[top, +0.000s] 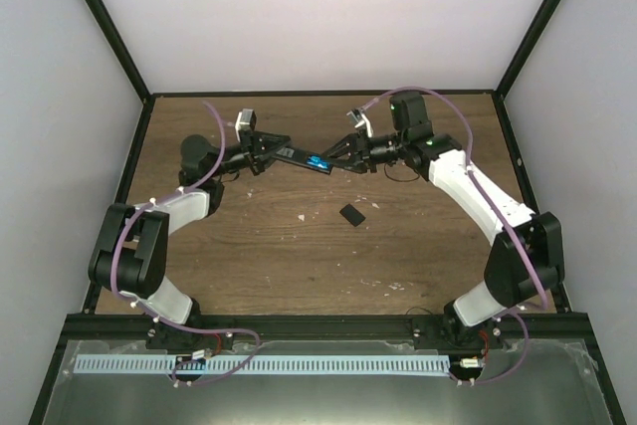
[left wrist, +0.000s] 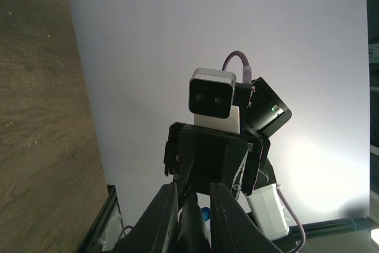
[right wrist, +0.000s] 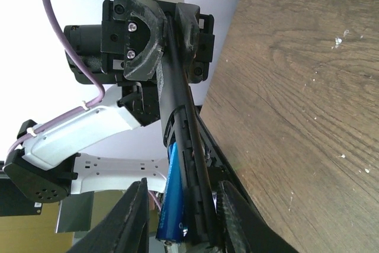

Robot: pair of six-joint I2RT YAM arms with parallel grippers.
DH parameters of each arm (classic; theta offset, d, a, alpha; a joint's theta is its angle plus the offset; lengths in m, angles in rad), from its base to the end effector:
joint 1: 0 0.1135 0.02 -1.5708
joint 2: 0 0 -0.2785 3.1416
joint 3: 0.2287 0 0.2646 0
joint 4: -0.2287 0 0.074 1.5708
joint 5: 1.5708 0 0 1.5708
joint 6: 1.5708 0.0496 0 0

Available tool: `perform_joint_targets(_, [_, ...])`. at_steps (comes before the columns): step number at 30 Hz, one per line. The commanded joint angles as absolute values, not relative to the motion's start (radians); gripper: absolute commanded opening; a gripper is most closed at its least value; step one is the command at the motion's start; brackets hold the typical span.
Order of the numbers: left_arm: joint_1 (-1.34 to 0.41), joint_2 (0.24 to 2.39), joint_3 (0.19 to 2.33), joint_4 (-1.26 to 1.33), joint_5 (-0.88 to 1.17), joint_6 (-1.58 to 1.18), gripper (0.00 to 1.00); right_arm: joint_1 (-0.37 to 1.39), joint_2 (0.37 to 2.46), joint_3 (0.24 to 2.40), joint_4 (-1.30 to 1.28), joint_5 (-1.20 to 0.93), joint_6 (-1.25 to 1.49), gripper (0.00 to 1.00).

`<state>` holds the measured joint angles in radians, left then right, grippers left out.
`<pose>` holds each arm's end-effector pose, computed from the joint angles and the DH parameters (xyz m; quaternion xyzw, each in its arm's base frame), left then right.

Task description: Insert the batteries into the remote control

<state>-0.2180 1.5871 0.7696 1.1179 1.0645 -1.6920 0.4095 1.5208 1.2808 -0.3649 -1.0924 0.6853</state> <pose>0.3209 -0.1155 0.2740 -0.0411 0.6531 -0.7401 0.1548 0.3038 0.1799 0.3336 -0.1349 0.7828 0.5993 0.0994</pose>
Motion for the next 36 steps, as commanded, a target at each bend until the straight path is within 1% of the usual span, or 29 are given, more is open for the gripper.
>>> perform_joint_targets(1, [-0.229,1.574,0.8,1.036,1.079,-1.603,0.0,0.419,1.532,1.339,-0.367,-1.124,0.66,0.23])
perform_joint_targets(8, [-0.232,1.559,0.819,0.945,1.083,-1.539,0.0,0.419,1.538,1.34,-0.37,-1.124,0.654,0.19])
perform_joint_targets(15, [-0.237,1.557,0.826,0.923,1.082,-1.521,0.0,0.422,1.545,1.343,-0.371,-1.124,0.65,0.17])
perform_joint_targets(36, [-0.245,1.546,0.833,0.899,1.079,-1.508,0.0,0.445,1.569,1.374,-0.416,-1.047,0.61,0.15])
